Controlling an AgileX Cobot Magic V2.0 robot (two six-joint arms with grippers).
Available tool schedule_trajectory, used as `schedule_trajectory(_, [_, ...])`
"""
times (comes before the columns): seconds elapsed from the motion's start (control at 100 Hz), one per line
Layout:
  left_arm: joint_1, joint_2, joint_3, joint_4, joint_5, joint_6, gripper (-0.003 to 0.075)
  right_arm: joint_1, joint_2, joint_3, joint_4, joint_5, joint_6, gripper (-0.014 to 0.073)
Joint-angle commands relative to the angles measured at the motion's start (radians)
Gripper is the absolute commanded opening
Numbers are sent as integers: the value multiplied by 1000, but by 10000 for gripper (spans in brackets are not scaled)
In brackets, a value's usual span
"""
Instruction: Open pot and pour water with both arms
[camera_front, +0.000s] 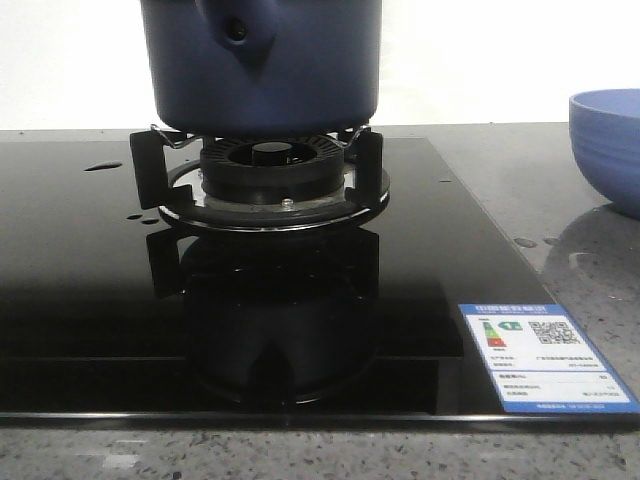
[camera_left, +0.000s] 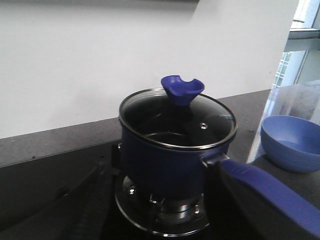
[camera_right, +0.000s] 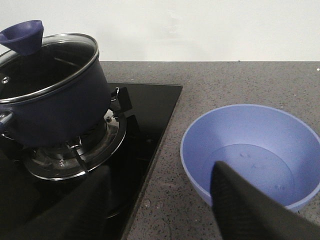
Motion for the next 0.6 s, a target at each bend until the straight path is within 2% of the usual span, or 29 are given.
schedule_trajectory(0.0, [-79,78,-39,-20,-161,14,458,2,14,-35,17,-70,-13,444])
schedule_trajectory(0.18, [-207,263,-71,24,-322,68,405,2,14,-35,17,-67,-13,444])
schedule_trajectory(0.34, [-223,428,-141,35,-462,68,425,2,14,-35,17,-63,-13,444])
schedule_trajectory(0.5, [-223,574,-249,52,-464,68,490,2,14,-35,17,-58,-13,444])
schedule_trajectory(0.59, [-223,643,-308,52,-464,68,498,2,14,-35,17,-58,-13,444])
